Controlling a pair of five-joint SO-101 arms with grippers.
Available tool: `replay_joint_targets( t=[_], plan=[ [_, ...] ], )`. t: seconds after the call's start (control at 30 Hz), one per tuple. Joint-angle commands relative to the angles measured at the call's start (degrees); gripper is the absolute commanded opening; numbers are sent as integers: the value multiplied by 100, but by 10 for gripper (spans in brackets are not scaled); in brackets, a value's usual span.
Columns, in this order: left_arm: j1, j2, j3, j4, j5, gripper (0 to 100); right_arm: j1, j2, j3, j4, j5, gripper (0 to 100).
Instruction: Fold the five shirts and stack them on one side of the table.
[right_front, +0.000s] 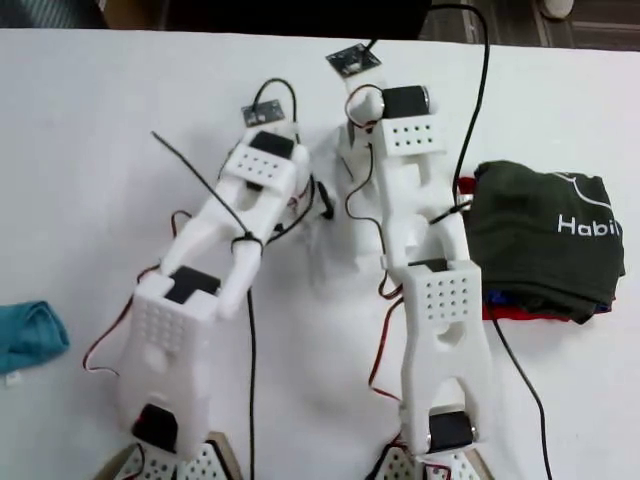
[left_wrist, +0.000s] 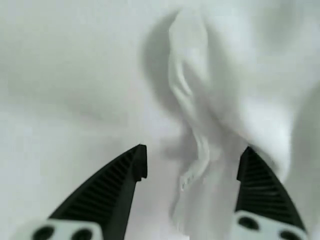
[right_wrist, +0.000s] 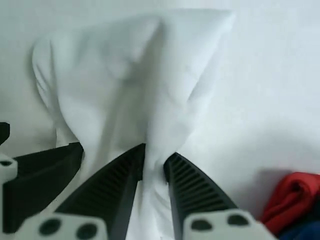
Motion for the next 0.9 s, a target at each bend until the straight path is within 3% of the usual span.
replay_joint_targets(
  t=[0.0, 0.27, 0.73, 0.8, 0.87],
  plan=[
    [79, -123, -690, 510, 18, 306, 57, -497, -35, -4, 44, 21],
    [79, 176, -602, 264, 378, 306, 57, -541, -53, -4, 44, 21],
    [193, 1213, -655, -422, 369, 305, 101, -549, -79, -4, 53, 21],
    [246, 1240, -655, -413, 369, 285, 163, -549, -79, -4, 53, 21],
    [255, 1257, -655, -440, 369, 203, 268, -549, -79, 4, 53, 21]
  ],
)
